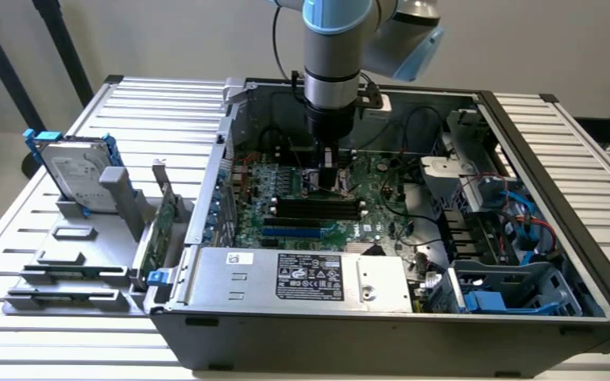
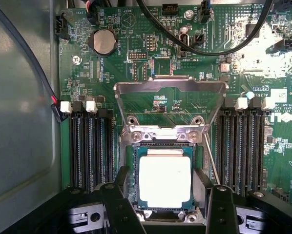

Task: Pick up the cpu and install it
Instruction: 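Place the cpu into insertion slot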

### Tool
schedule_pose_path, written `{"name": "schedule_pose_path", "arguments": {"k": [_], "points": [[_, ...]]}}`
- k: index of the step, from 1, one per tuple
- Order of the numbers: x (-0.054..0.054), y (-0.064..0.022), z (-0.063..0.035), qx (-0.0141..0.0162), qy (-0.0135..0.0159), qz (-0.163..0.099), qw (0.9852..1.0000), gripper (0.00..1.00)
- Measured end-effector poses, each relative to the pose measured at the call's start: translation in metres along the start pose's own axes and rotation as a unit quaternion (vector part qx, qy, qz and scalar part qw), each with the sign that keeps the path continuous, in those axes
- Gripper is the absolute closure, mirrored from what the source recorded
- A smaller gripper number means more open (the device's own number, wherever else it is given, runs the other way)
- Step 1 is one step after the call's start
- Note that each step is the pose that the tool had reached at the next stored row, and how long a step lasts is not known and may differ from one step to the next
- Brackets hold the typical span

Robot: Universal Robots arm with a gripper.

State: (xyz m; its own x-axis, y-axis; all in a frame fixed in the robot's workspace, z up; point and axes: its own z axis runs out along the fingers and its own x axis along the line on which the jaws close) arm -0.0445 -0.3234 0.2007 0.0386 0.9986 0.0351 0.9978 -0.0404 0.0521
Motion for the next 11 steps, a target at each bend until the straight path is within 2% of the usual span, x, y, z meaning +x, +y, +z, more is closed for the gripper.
{"name": "schedule_pose_path", "arguments": {"k": [6,11], "points": [[0.0,0.0006,-0.0111,0.0,0.0,0.0,1.0,0.37],[0.0,-0.0019,-0.0156,0.0,0.0011,0.0,1.0,0.4]]}}
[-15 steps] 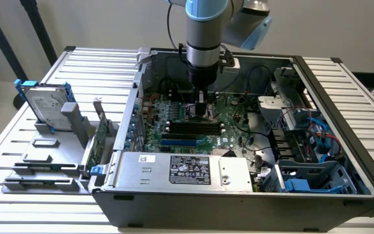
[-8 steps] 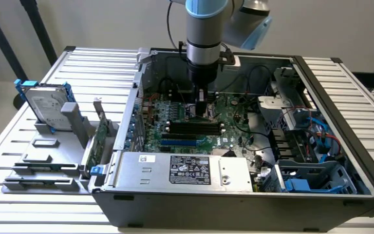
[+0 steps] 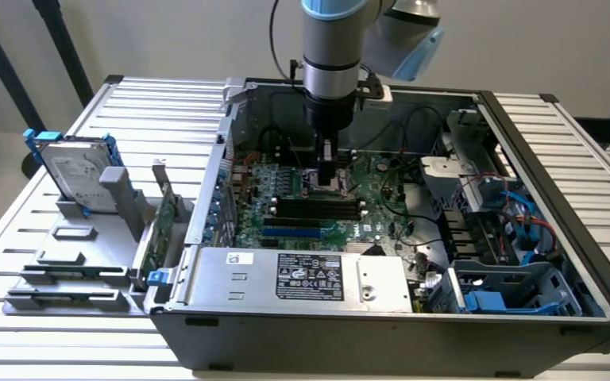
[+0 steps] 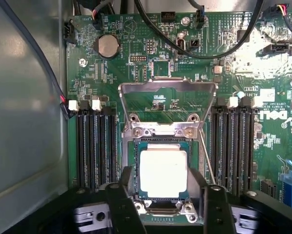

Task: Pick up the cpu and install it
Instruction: 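Place the cpu into insertion slot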

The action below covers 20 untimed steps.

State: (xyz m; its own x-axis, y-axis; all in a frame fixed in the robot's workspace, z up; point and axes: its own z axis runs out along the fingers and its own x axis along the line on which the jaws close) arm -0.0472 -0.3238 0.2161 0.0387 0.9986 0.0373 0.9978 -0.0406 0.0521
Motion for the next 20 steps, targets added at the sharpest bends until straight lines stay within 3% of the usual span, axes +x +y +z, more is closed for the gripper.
{"name": "schedule_pose_path", "arguments": {"k": [2,3,4,5,10,17,20], "points": [[0.0,-0.0021,-0.0017,0.0,0.0005,0.0,1.0,0.52],[-0.001,-0.0032,-0.0026,0.0,0.0007,0.0,1.0,0.52],[-0.001,-0.0046,-0.0034,0.0,0.0009,0.0,1.0,0.64],[-0.002,-0.0063,-0.0042,0.0001,0.0009,0.0,1.0,0.64],[-0.004,-0.016,-0.0083,0.0002,0.0012,0.0,1.0,0.88],[-0.007,-0.0311,-0.0144,0.0006,0.0019,0.0,1.0,0.89],[-0.007,-0.0321,-0.0153,0.0006,0.002,0.0,1.0,0.89]]}}
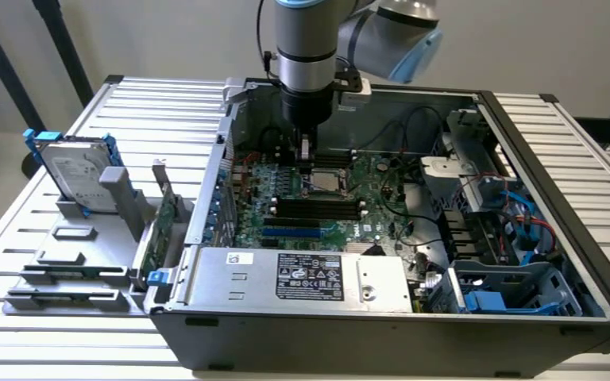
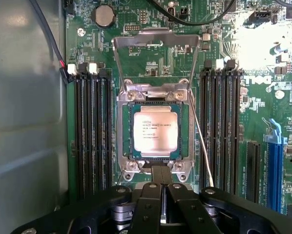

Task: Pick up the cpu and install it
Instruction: 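Place the cpu into insertion slot, then close the cpu cover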

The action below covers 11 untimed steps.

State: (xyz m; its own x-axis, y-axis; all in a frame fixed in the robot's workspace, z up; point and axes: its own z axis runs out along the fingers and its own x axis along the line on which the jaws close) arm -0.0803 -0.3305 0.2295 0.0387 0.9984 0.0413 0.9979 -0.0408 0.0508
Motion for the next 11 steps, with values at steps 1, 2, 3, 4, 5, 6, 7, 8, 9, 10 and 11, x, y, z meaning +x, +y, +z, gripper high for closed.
{"name": "schedule_pose_path", "arguments": {"k": [1,2,3,4,5,6,7,8,9,10,11], "points": [[0.0,0.0,0.0,0.0,0.0,0.0,1.0,0.89],[0.0,0.0,0.0,0.0,0.0,0.0,1.0,0.89],[0.0,0.0,0.0,0.0,0.0,0.0,1.0,0.89],[0.0,0.0,0.0,0.0,0.0,0.0,1.0,0.89],[0.0,0.0,0.0,0.0,0.0,0.0,1.0,0.89],[0.0,0.0,0.0,0.0,0.0,0.0,1.0,0.89],[0.0,0.0,-0.0001,0.0,0.0,0.0,1.0,0.89],[0.0,0.0,0.0,0.0,0.0,0.0,1.0,0.89],[0.0,0.0,0.0,0.0,0.0,0.0,1.0,0.89],[0.0,0.0,0.0,0.0,0.0,0.0,1.0,0.89],[0.0,0.0,0.0,0.0,0.0,0.0,1.0,0.89]]}}
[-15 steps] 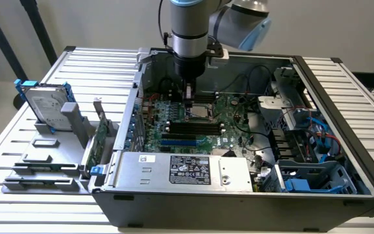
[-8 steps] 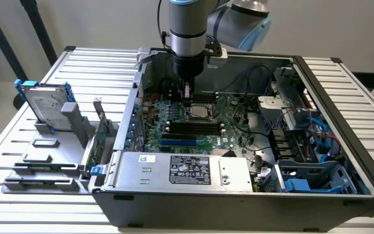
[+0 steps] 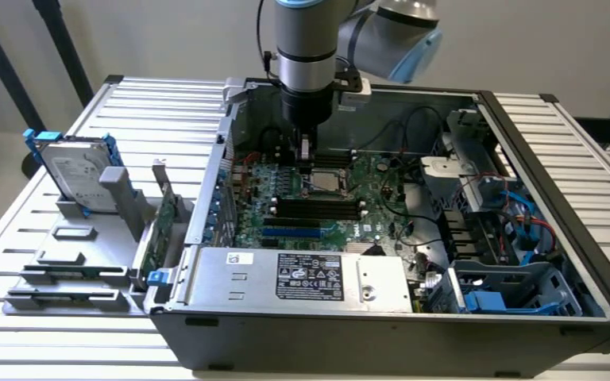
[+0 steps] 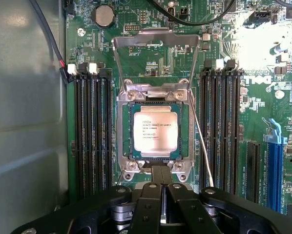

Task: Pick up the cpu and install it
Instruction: 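Close the cpu cover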

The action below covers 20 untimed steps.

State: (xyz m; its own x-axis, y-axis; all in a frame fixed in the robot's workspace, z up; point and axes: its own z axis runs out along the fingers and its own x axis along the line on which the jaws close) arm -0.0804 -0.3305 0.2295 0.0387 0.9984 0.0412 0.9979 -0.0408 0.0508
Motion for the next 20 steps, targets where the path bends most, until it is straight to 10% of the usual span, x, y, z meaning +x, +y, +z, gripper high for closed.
{"name": "schedule_pose_path", "arguments": {"k": [4,20], "points": [[0.0,0.0018,0.0,0.0003,-0.0001,0.0,1.0,0.89],[0.004,0.0755,-0.0359,0.0156,0.0057,0.001,0.9999,0.89]]}}
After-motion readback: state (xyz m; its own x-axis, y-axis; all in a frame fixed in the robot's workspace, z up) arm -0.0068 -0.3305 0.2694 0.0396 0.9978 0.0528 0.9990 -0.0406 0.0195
